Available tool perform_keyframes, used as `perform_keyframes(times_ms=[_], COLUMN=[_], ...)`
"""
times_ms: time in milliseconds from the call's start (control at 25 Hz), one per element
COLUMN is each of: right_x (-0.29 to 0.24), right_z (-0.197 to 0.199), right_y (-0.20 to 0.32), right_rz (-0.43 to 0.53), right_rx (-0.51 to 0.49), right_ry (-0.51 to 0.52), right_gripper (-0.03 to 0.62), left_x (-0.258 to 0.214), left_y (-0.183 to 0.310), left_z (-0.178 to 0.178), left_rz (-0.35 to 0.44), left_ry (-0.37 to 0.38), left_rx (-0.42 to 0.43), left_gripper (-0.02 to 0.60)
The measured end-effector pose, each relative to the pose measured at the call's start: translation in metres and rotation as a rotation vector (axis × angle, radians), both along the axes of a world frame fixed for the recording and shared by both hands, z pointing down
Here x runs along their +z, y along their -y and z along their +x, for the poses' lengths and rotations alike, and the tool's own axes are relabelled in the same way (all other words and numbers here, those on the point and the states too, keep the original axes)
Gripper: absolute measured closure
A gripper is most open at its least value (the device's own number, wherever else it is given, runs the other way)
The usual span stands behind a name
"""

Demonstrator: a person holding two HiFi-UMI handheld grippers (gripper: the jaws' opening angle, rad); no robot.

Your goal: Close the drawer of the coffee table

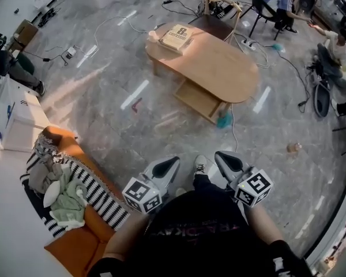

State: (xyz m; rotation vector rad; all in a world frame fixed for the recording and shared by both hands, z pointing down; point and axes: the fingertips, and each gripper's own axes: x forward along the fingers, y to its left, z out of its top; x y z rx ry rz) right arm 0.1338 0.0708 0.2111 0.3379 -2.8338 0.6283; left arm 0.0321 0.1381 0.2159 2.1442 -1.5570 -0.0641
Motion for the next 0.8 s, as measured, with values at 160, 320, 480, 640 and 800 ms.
perform_keyframes(times_ms=[160,320,480,640,800], right_x=[0.006,0.008,0.011,0.020,0.026], right_z=[-0.015,-0.024,-0.028,-0.029,-0.027], right_y=[0.043,0.079,0.107,0.135,0.153], right_rz=[0.003,-0.009,-0.021,-0.040,-0.056], right_rx=[-0.038,-0.071,-0.095,-0.092,-0.066], right_ry=[-0.003,0.010,0.022,0.035,0.047], right_gripper=[0.595,0.595,0.595,0.595,0.595], left_x=[-0.001,-0.001,0.002,0.009,0.016], left_y=[0.043,0.080,0.108,0.133,0.148], left_z=[-0.013,-0.021,-0.028,-0.036,-0.044], left_rz=[0.000,-0.008,-0.016,-0.032,-0.056], left_ry=[0.032,0.060,0.095,0.120,0.160], left_rx=[-0.036,-0.062,-0.080,-0.103,-0.096], left_gripper=[0.578,0.578,0.578,0.578,0.578])
